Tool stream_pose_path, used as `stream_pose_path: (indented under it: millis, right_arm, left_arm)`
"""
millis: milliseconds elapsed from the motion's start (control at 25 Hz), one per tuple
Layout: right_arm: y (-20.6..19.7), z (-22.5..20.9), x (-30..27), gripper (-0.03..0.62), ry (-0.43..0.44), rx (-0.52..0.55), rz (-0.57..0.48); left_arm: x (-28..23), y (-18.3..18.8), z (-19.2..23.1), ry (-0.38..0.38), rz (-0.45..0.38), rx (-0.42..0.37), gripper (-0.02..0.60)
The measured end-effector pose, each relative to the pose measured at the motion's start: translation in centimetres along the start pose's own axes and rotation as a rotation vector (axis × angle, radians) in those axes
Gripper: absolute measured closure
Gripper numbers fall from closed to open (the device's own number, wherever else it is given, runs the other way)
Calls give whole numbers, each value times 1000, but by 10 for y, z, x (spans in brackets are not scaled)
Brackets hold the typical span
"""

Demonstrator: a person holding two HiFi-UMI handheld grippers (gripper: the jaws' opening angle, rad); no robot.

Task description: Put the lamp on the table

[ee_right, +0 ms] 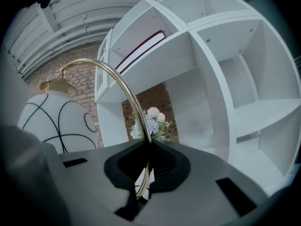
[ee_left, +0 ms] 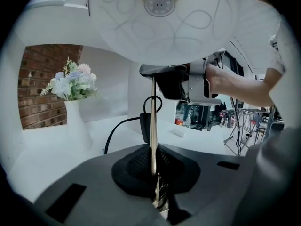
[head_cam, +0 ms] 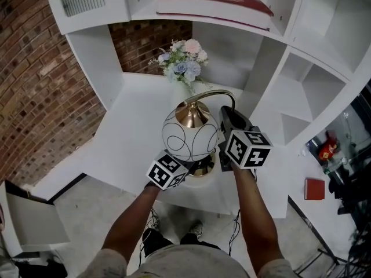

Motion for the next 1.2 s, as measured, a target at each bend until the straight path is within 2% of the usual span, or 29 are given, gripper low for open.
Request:
stream_pose_path:
  millis: [760, 1200]
  right_arm:
    - [-24, -11, -4, 592, 85, 42, -23]
    - [-24, -9, -7, 591, 87, 60, -25]
  left_arm:
    - [-13, -23, -8, 60, -10, 30, 560]
    - [-14, -26, -4, 58, -44, 38, 555]
Point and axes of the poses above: the fingertips, and each gripper's own axes: x backward along the fingers, z to its left, y out of its top, the point moved 10 cm from there along x, backward along the fingers, and after that the axes turned 6 degrees about z, right-handed, at the moved point
